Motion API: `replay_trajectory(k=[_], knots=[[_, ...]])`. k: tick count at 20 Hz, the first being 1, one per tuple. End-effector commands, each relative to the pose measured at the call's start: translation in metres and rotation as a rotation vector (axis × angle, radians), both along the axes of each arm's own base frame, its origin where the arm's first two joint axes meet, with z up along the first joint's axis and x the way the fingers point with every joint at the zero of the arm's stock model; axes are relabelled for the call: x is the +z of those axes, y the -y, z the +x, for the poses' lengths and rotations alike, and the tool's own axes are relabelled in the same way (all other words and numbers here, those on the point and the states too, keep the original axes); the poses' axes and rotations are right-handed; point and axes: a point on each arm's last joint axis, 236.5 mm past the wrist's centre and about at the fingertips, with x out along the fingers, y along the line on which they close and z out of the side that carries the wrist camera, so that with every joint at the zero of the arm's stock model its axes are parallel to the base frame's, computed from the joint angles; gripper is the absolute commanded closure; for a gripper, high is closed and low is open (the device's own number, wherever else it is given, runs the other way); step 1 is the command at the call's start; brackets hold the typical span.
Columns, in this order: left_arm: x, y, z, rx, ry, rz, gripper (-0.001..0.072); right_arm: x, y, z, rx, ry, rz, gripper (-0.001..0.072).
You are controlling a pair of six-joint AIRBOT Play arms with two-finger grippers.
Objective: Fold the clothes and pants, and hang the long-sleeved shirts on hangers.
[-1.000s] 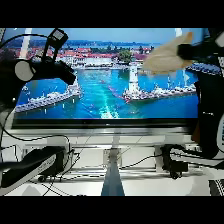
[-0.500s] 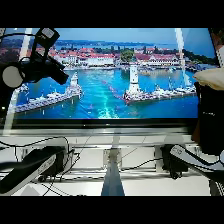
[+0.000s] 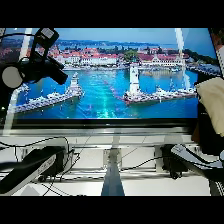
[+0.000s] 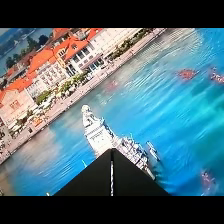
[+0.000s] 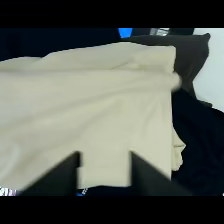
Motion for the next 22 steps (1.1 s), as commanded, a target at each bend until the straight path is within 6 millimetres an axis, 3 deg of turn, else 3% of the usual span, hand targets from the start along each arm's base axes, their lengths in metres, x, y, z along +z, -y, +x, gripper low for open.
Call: replay_trajectory(k=[1, 4, 7, 10, 12, 15, 17, 19, 22], knots=[[0.001, 0.0, 0.0, 0.0, 0.002, 0.0, 0.0697, -0.01, -0.004, 0.007, 0.142, -0.041, 0.023, 0.07], [0.001, 0.0, 0.0, 0.0, 0.002, 0.0, 0.0697, -0.035, -0.039, 0.045, 0.281, 0.023, 0.132, 0.0701], [0.001, 0.0, 0.0, 0.0, 0.002, 0.0, 0.0697, -0.044, -0.09, 0.097, 0.518, 0.021, 0.138, 0.0701], [0.001, 0.0, 0.0, 0.0, 0.002, 0.0, 0.0697, -0.03, -0.171, 0.168, 0.882, 0.058, 0.024, 0.0701], [0.001, 0.0, 0.0, 0.0, 0.002, 0.0, 0.0697, -0.02, -0.246, 0.2, 1.161, 0.083, -0.049, 0.07], [0.001, 0.0, 0.0, 0.0, 0.002, 0.0, 0.0697, -0.012, -0.358, 0.214, 1.508, 0.101, -0.143, 0.07], [0.001, 0.0, 0.0, 0.0, 0.002, 0.0, 0.0697, -0.005, -0.416, 0.212, 1.653, 0.143, -0.197, 0.07], [0.001, 0.0, 0.0, 0.0, 0.002, 0.0, 0.0697, 0.001, -0.457, 0.207, 1.745, 0.196, -0.215, 0.07], [0.001, 0.0, 0.0, 0.0, 0.002, 0.0, 0.0697, 0.002, -0.486, 0.198, 1.812, 0.218, -0.212, 0.0699]])
